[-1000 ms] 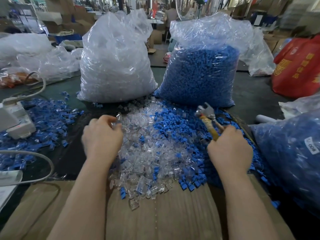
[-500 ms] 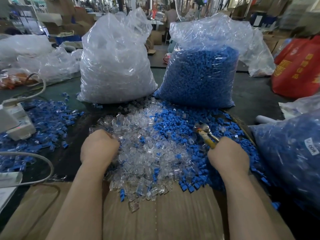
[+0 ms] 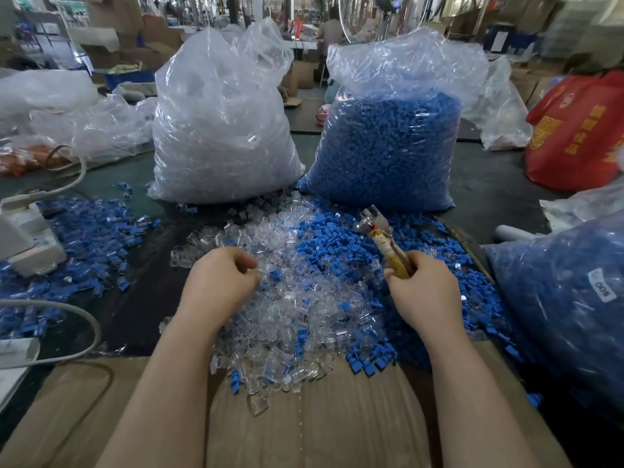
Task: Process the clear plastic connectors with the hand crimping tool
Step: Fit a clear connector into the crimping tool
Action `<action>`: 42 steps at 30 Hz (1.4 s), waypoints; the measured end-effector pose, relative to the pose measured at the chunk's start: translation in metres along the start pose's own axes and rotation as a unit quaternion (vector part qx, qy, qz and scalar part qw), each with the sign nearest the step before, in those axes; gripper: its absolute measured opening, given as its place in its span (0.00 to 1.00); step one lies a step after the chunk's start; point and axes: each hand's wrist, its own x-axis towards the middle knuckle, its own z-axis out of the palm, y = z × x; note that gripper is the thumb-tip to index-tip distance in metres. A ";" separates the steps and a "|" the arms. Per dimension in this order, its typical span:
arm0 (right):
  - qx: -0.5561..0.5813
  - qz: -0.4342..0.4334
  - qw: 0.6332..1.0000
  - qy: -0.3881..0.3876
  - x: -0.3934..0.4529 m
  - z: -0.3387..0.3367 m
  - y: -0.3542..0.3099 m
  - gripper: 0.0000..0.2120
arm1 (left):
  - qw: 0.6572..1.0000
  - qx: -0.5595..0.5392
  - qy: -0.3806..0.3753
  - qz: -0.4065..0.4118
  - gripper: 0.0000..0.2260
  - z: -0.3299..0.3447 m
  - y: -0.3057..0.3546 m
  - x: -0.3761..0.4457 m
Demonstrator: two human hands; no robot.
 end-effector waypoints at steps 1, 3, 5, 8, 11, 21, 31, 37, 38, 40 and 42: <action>0.014 -0.001 1.000 0.000 0.000 0.000 0.000 0.05 | 1.000 0.002 -0.006 0.002 0.06 0.000 0.001 -0.001; 0.033 -0.002 0.999 0.001 0.000 0.000 0.001 0.04 | 1.000 0.007 -0.012 0.005 0.08 0.000 0.003 -0.002; 0.040 -0.006 0.999 0.006 0.001 0.000 0.002 0.04 | 1.000 0.010 -0.013 0.008 0.08 0.000 0.004 -0.003; 0.049 -0.002 0.999 0.012 0.001 0.001 0.001 0.05 | 1.000 0.020 -0.021 0.003 0.06 -0.001 0.003 -0.002; 0.080 0.004 0.997 0.004 0.001 0.001 -0.001 0.05 | 1.000 0.024 -0.019 0.002 0.01 -0.002 0.004 -0.002; 0.253 -0.015 0.967 -0.032 -0.007 -0.001 -0.014 0.04 | 0.993 -0.101 0.039 0.041 0.05 0.005 0.010 -0.004; 0.304 -0.009 0.951 -0.059 -0.011 0.001 -0.025 0.07 | 0.946 -0.314 -0.001 0.079 0.10 0.021 0.042 -0.019; 0.337 -0.045 0.940 -0.013 -0.014 -0.001 -0.025 0.06 | 0.933 -0.346 -0.031 0.093 0.08 0.025 0.050 -0.026; 0.345 -0.056 0.937 -0.013 -0.015 -0.001 -0.026 0.06 | 0.933 -0.346 -0.036 0.095 0.08 0.025 0.051 -0.026; 0.365 -0.074 0.928 -0.023 -0.018 0.000 -0.030 0.05 | 0.930 -0.350 -0.049 0.100 0.09 0.027 0.052 -0.027; 0.384 -0.087 0.918 -0.039 -0.021 0.000 -0.034 0.06 | 0.927 -0.354 -0.064 0.103 0.09 0.028 0.053 -0.028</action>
